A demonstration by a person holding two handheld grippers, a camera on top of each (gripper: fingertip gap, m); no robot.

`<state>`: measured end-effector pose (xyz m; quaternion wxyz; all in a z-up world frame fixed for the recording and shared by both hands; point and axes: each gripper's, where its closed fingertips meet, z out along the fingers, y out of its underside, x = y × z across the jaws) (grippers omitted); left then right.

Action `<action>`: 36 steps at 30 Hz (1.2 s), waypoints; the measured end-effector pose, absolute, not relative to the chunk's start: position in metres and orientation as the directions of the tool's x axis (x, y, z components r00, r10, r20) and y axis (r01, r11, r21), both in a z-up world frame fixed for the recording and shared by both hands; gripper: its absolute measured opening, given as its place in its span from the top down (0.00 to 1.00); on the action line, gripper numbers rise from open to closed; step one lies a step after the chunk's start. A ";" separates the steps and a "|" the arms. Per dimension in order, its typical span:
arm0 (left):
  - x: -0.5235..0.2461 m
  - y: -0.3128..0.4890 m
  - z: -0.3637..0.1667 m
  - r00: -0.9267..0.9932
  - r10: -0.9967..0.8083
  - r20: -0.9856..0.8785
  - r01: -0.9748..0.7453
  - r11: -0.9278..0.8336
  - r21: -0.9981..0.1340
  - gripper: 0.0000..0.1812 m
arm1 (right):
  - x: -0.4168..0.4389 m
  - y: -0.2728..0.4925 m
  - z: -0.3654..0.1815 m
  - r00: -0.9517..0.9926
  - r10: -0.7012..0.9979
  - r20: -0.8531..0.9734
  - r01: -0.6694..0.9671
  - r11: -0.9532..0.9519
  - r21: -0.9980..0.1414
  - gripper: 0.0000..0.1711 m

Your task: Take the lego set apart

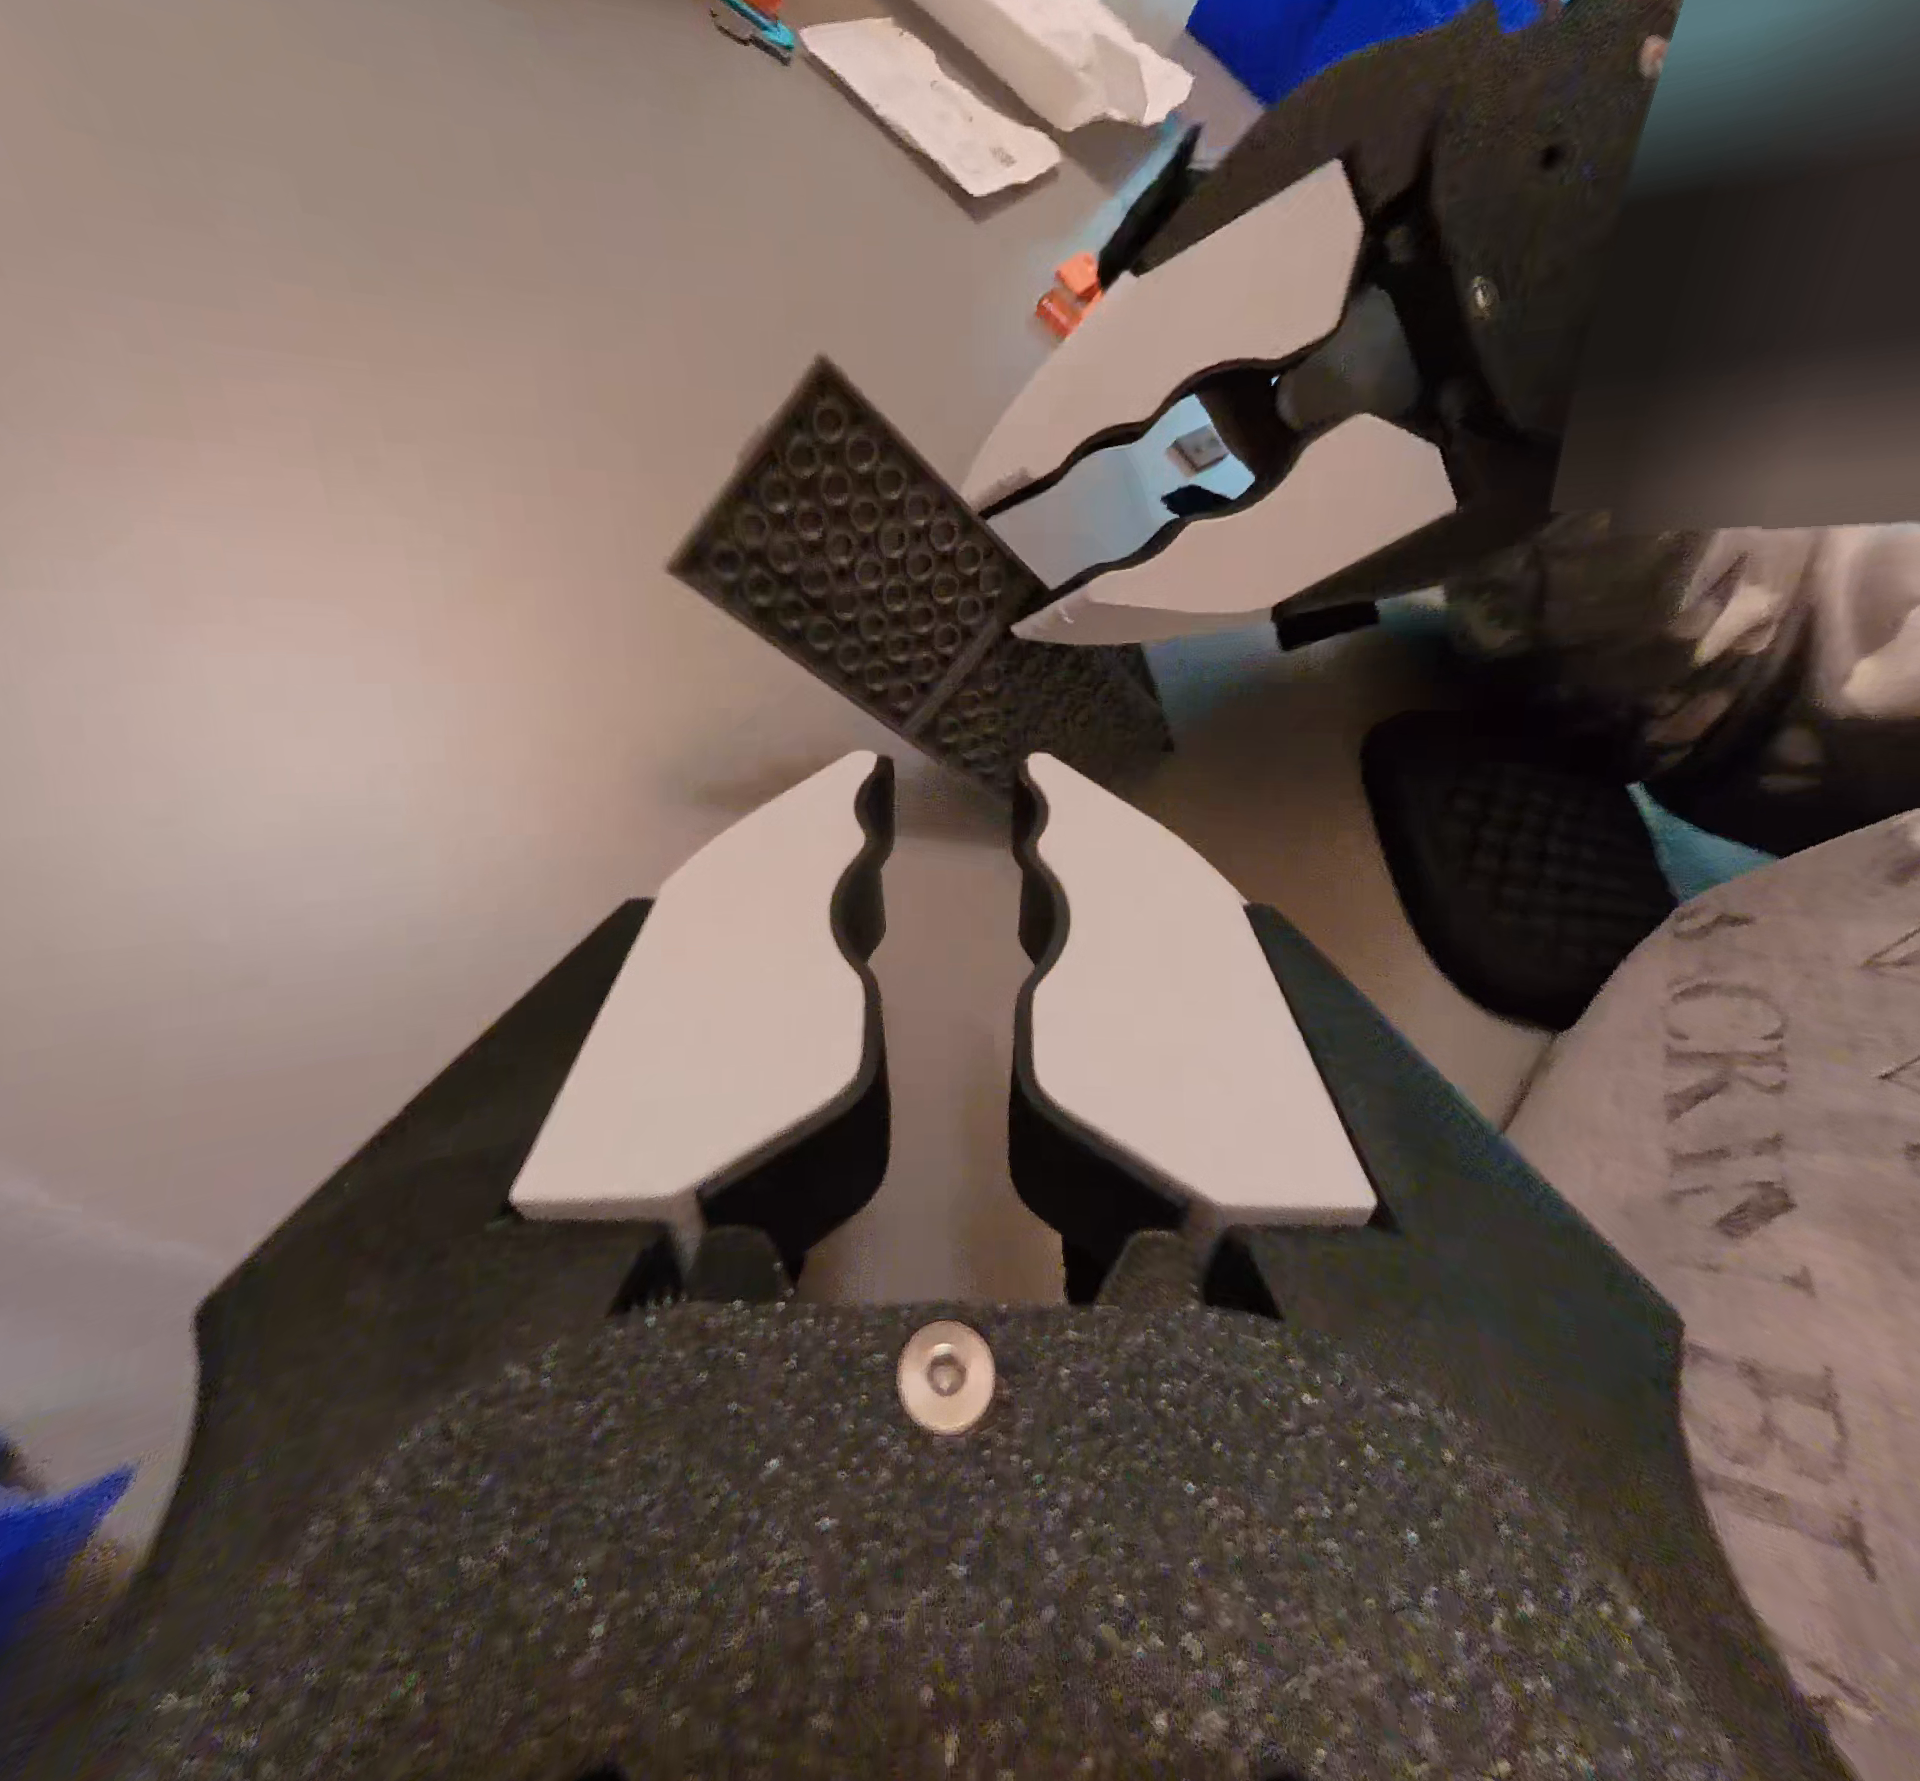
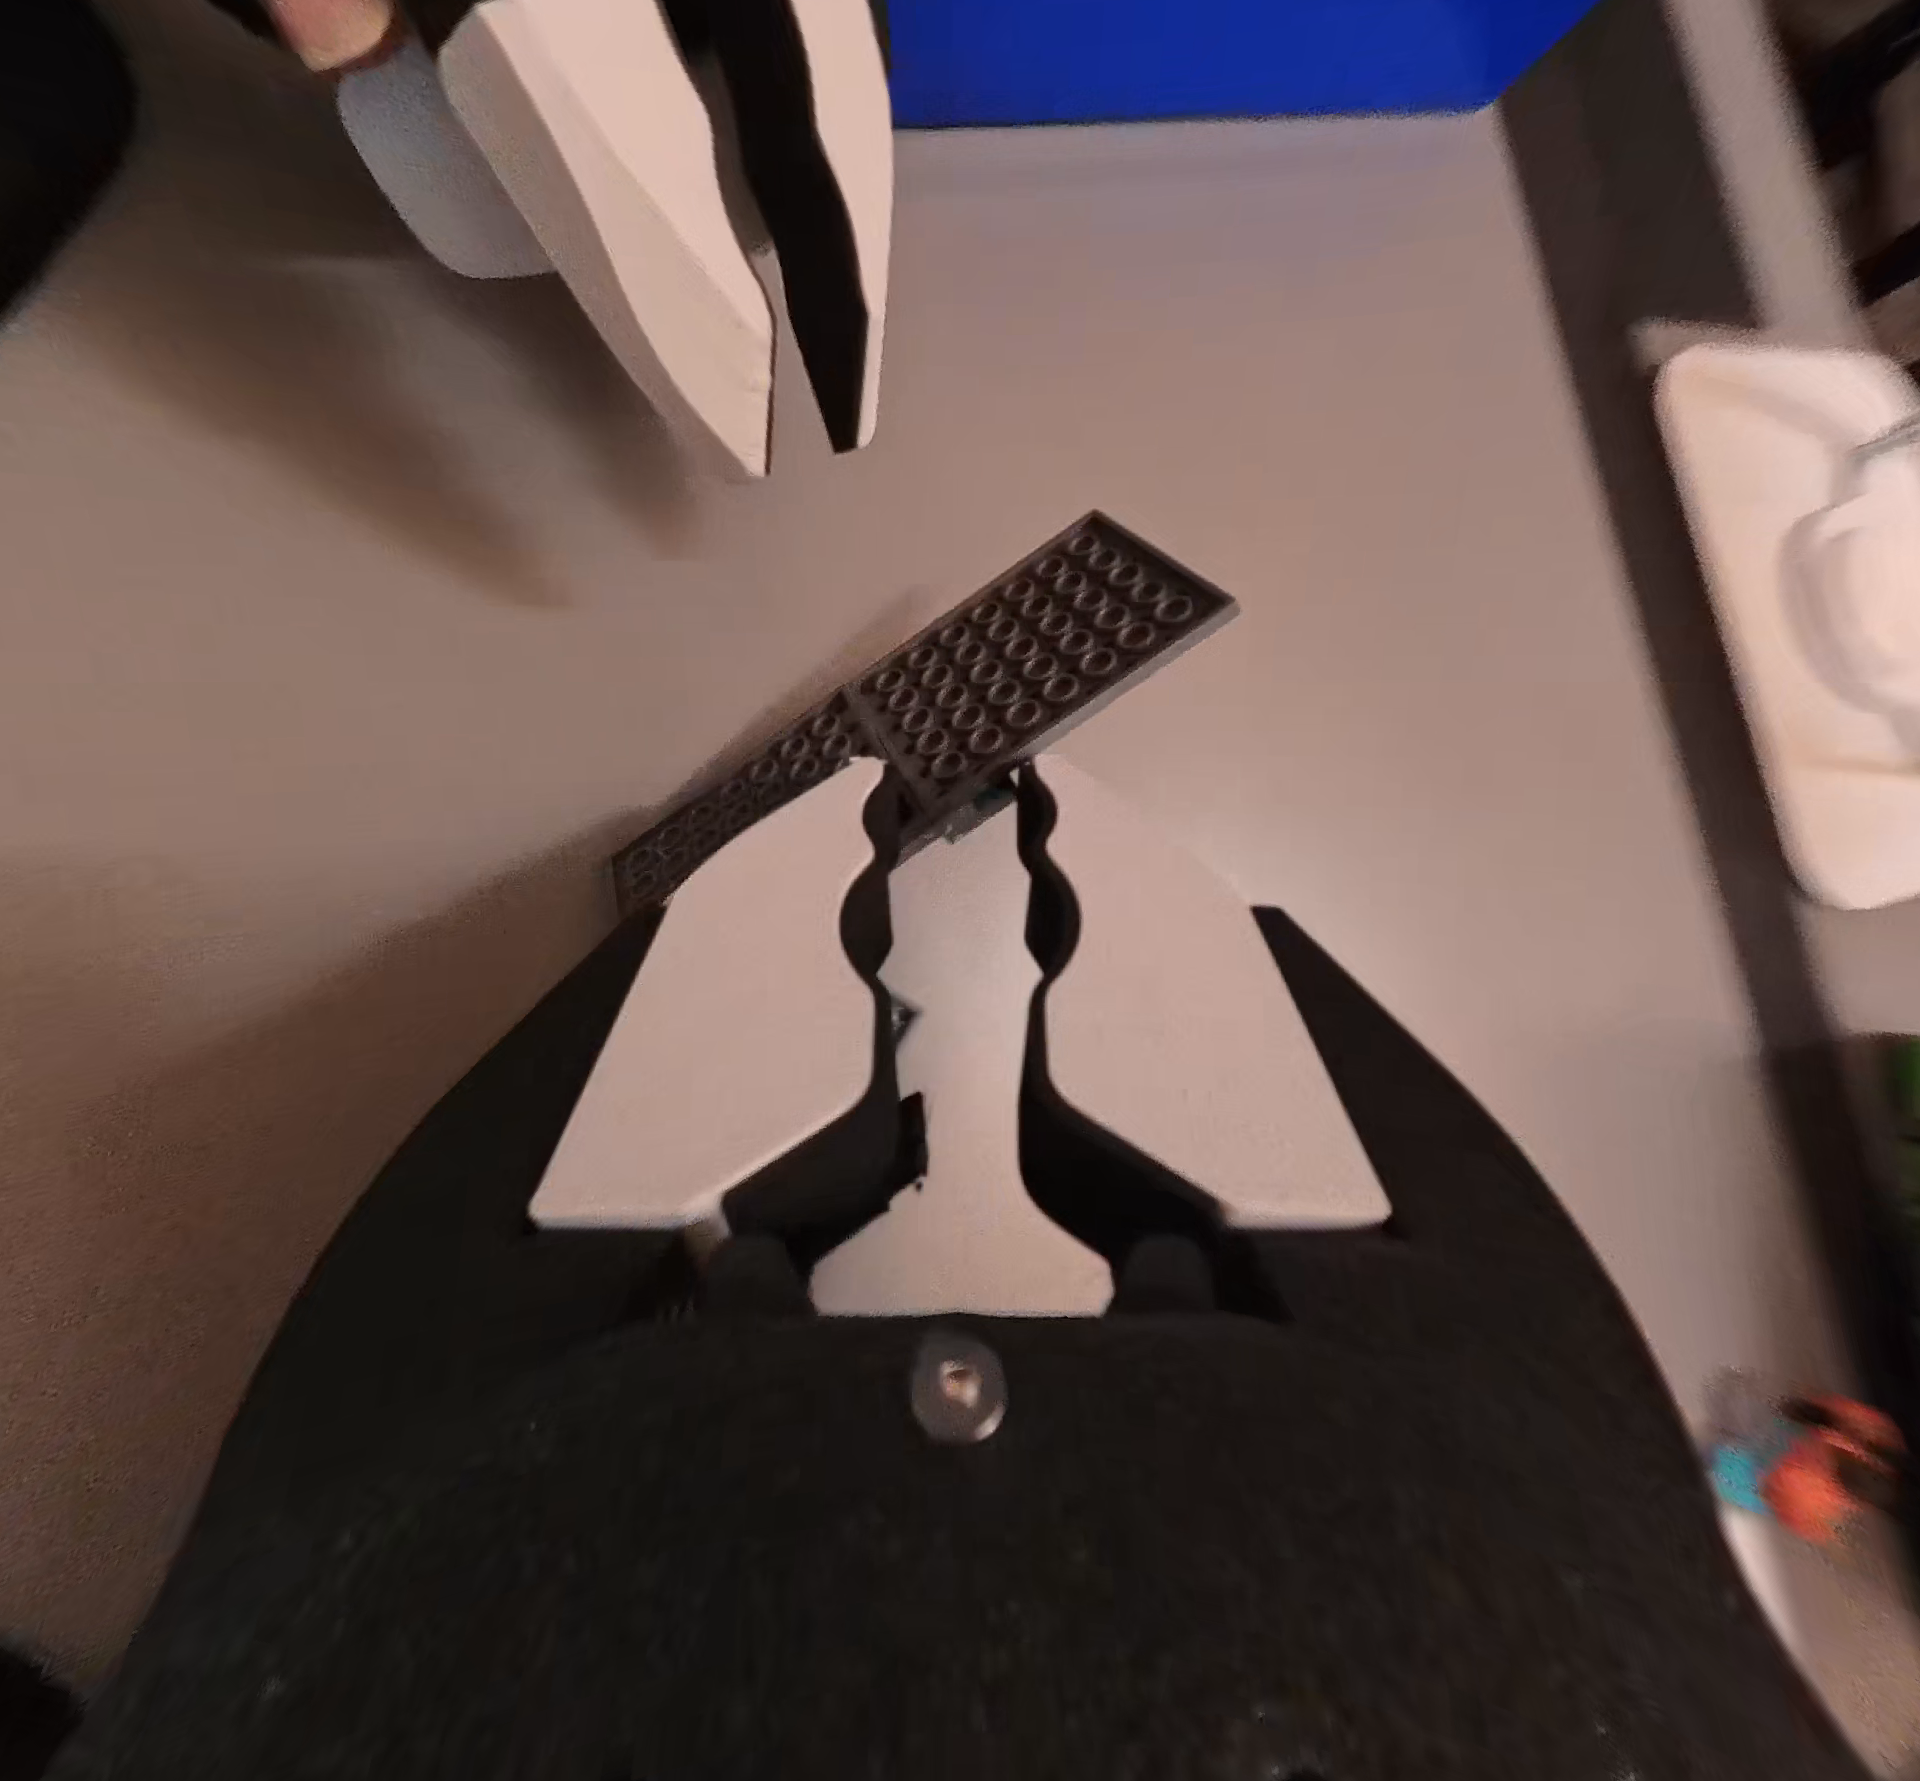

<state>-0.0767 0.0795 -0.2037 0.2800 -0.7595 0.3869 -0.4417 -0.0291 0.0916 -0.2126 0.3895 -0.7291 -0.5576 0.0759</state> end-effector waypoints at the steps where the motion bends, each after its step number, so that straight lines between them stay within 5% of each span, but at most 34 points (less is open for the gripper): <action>1: -0.075 0.078 -0.202 0.295 -0.825 0.482 -0.322 -0.560 -0.763 0.88 | -0.028 0.095 -0.207 0.358 0.841 0.406 0.778 -0.028 -0.627 0.88; 6: -0.072 0.079 -0.197 0.280 -0.808 0.519 -0.288 -0.586 -0.757 0.88 | -0.016 0.118 -0.179 0.106 0.565 0.818 0.947 0.193 -0.256 0.88; 9: -0.076 0.084 -0.196 0.319 -0.830 0.457 -0.297 -0.545 -0.784 0.88 | -0.011 0.125 -0.192 -0.110 0.514 0.851 0.968 0.248 -0.025 0.88; 12: -0.081 0.088 -0.202 0.366 -0.848 0.383 -0.329 -0.503 -0.799 0.87 | -0.016 0.115 -0.215 -0.235 0.528 0.816 0.949 0.306 0.075 0.93; 15: -0.082 0.087 -0.206 0.378 -0.858 0.348 -0.353 -0.481 -0.802 0.87 | -0.030 0.096 -0.235 -0.246 0.589 0.769 0.939 0.343 0.038 0.96; 21: -0.079 0.081 -0.220 0.366 -0.874 0.319 -0.419 -0.461 -0.782 0.86 | -0.048 0.073 -0.244 -0.050 0.755 0.654 0.930 0.273 -0.245 0.94; 28: -0.081 0.081 -0.234 0.374 -0.905 0.201 -0.504 -0.380 -0.776 0.84 | -0.018 0.068 -0.232 0.308 0.913 0.269 0.766 -0.070 -0.639 0.77; 32: -0.080 0.082 -0.240 0.377 -0.903 0.205 -0.512 -0.388 -0.766 0.83 | -0.009 0.053 -0.236 0.358 0.920 0.159 0.696 -0.150 -0.702 0.64; 36: -0.078 0.082 -0.243 0.373 -0.905 0.204 -0.518 -0.386 -0.763 0.83 | -0.011 0.054 -0.242 0.378 0.886 0.267 0.728 -0.107 -0.677 0.60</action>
